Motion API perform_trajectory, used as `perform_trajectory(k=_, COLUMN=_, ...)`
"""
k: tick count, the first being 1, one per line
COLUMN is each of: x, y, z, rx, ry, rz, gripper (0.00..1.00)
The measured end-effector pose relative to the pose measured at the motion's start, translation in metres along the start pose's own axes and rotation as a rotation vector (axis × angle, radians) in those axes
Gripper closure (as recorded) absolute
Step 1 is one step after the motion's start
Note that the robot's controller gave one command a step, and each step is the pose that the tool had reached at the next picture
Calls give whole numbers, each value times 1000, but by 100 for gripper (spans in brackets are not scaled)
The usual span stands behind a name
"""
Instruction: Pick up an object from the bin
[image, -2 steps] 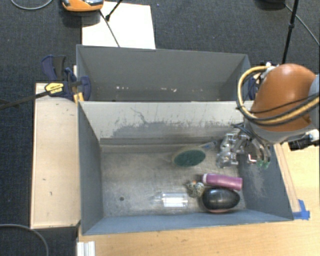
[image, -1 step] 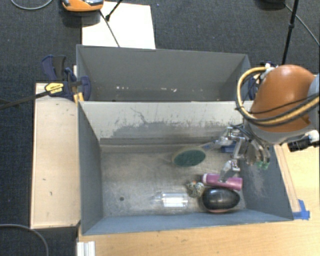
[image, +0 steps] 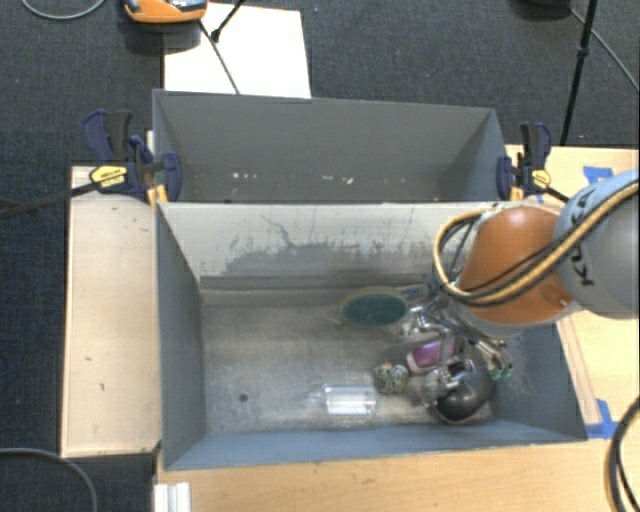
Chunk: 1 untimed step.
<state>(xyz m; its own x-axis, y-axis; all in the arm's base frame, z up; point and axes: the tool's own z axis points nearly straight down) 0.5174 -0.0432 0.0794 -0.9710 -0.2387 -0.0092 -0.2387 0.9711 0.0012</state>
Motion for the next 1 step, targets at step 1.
perform_trajectory(k=1, x=3, y=-2, z=1, rx=1, ry=6, rz=6, gripper=100)
